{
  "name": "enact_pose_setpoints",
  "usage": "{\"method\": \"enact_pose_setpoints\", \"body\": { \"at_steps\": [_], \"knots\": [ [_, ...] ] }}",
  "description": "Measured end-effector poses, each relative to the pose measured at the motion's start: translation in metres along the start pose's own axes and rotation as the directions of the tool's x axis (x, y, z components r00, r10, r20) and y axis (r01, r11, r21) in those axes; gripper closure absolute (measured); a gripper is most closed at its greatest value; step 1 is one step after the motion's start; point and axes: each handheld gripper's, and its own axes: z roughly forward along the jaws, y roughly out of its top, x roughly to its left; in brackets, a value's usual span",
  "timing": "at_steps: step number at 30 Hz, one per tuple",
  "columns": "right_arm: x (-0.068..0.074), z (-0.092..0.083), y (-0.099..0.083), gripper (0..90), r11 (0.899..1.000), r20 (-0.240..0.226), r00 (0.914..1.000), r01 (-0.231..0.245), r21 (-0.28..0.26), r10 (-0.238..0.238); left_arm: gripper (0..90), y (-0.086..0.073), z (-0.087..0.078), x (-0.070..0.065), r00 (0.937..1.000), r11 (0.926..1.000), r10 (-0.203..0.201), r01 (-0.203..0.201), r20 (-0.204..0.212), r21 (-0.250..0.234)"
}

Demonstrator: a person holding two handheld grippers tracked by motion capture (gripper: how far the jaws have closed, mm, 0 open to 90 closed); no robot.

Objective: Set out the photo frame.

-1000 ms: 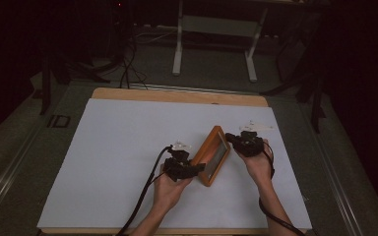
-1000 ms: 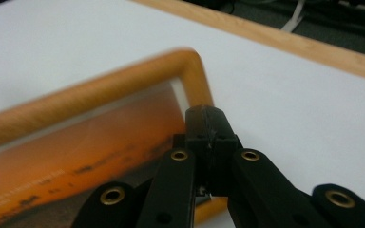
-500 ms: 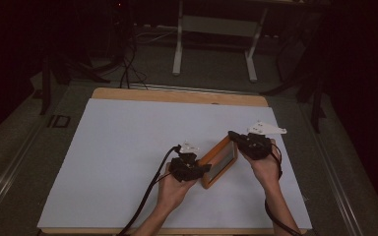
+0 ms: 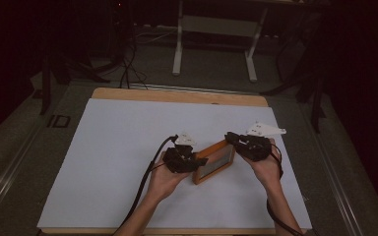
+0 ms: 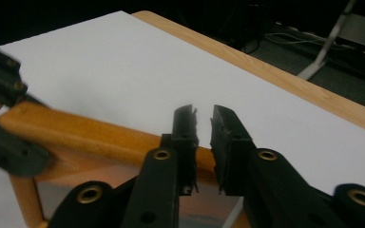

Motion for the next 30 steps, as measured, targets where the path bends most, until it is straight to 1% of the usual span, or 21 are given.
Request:
{"method": "enact_pose_setpoints", "body": {
  "at_steps": [3,5,6,10,11,14,16,19,21,22,23,25,27,28,29,30],
  "knots": [
    [0.001,0.0,0.001,73.1,1.0,-0.021,0.9998,0.007,0.003,-0.007,69.0,0.004,-0.007,0.004,0.9996,0.9997,0.026,-0.026,0.014,-0.001],
    [0.001,0.002,0.001,72.0,1.0,-0.034,0.9993,0.015,0.016,-0.014,68.9,0.007,-0.011,0.005,0.9987,0.9989,0.047,-0.047,0.022,0.004],
    [0.002,0.002,0.001,71.3,0.999,-0.041,0.9988,0.026,0.021,-0.025,69.0,0.008,-0.012,0.006,0.998,0.9984,0.057,-0.057,0.028,0.007],
    [0.005,0.003,0.001,69.2,0.999,-0.058,0.9975,0.042,0.031,-0.04,68.9,0.014,-0.02,0.01,0.9955,0.9967,0.08,-0.081,0.05,0.004],
    [0.005,0.004,0.001,69.1,0.999,-0.062,0.9972,0.044,0.029,-0.042,68.9,0.015,-0.022,0.011,0.9952,0.9969,0.079,-0.079,0.058,0.003],
    [0.006,0.003,0.003,68.2,0.998,-0.084,0.9953,0.05,0.036,-0.047,68.9,0.018,-0.025,0.013,0.9917,0.9935,0.111,-0.112,0.066,0.02],
    [0.007,0.003,0.004,67.4,0.997,-0.094,0.9939,0.062,0.04,-0.058,69.0,0.02,-0.028,0.013,0.9881,0.9898,0.136,-0.139,0.071,0.034],
    [0.008,0.001,0.004,66.2,0.997,-0.122,0.9907,0.065,0.035,-0.06,68.9,0.025,-0.03,0.013,0.9822,0.983,0.169,-0.174,0.081,0.057],
    [0.008,0.0,0.004,65.3,0.997,-0.146,0.9873,0.067,0.03,-0.062,68.9,0.027,-0.032,0.012,0.9778,0.9781,0.189,-0.195,0.091,0.071],
    [0.009,0.0,0.004,64.9,0.997,-0.157,0.9854,0.072,0.026,-0.067,68.9,0.029,-0.034,0.012,0.9742,0.9736,0.204,-0.212,0.097,0.084],
    [0.009,-0.001,0.004,63.8,0.997,-0.176,0.982,0.073,0.021,-0.068,68.9,0.03,-0.035,0.012,0.9725,0.9722,0.211,-0.22,0.098,0.082],
    [0.01,-0.001,0.004,62.1,0.997,-0.199,0.9773,0.08,0.018,-0.074,68.9,0.034,-0.039,0.014,0.9703,0.9724,0.214,-0.222,0.113,0.07],
    [0.011,-0.001,0.005,60.5,0.996,-0.224,0.9711,0.089,0.018,-0.082,68.8,0.037,-0.044,0.016,0.9695,0.9745,0.208,-0.217,0.129,0.058],
    [0.012,-0.001,0.005,59.5,0.995,-0.234,0.9681,0.096,0.018,-0.089,68.8,0.038,-0.046,0.017,0.9672,0.973,0.214,-0.224,0.137,0.057],
    [0.013,-0.001,0.005,58.1,0.994,-0.257,0.961,0.11,0.02,-0.101,68.8,0.039,-0.046,0.017,0.9659,0.9721,0.218,-0.228,0.139,0.056],
    [0.014,0.0,0.004,57.1,0.993,-0.267,0.9573,0.119,0.019,-0.11,68.8,0.04,-0.047,0.018,0.9649,0.9707,0.223,-0.233,0.14,0.06]
  ]
}}
